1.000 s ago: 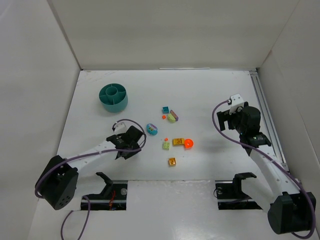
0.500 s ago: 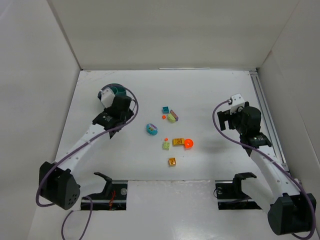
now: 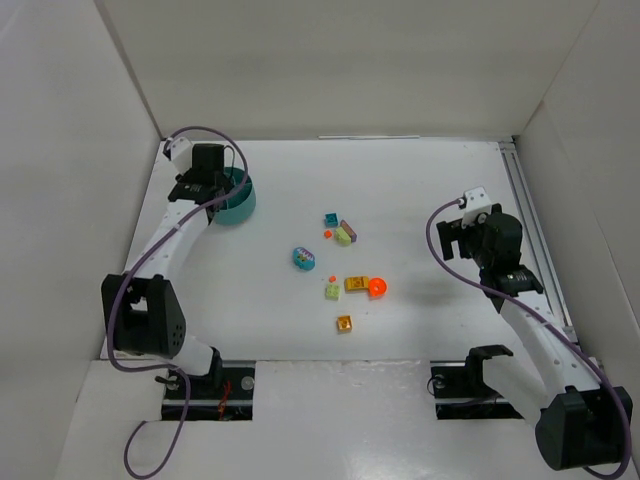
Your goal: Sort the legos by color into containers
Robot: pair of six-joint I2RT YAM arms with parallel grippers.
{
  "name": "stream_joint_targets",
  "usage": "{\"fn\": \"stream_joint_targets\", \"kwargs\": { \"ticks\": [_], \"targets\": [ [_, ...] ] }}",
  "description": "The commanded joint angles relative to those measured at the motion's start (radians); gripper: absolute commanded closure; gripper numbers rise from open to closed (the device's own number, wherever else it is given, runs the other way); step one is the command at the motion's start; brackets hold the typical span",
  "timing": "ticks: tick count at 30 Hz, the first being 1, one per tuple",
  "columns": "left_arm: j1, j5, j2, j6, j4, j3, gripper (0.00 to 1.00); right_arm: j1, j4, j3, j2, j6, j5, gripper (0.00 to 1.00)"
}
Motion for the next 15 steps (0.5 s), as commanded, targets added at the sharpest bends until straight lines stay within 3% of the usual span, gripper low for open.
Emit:
{"fn": "stream_joint_targets", "kwargs": {
  "ticks": [1, 9, 12, 14, 15],
  "targets": [
    [0.032, 0.03, 0.016, 0.053, 0.033, 0.053, 0.71, -0.004, 0.027, 0.009, -0.008, 0.002, 0.024, 0.0],
    [0.077, 0.07, 0.069, 0.053, 0.033, 0.052, 0.71, -0.004, 0.027, 0.009, -0.008, 0.002, 0.044, 0.0],
    [0.077, 0.07, 0.079, 0.053, 0.042, 0.042, 0.6, -0.004, 0.027, 0.009, -0.008, -0.007, 0.044, 0.0],
    [0.077, 0.07, 0.079, 0.053, 0.053, 0.042, 0.41, -0.004, 0.027, 0.009, -0.008, -0.007, 0.044, 0.0],
    [0.077, 0.07, 0.079, 0.053, 0.053, 0.042, 0.38, -0.004, 0.027, 0.009, -0.008, -0.007, 0.044, 0.0]
  ]
}}
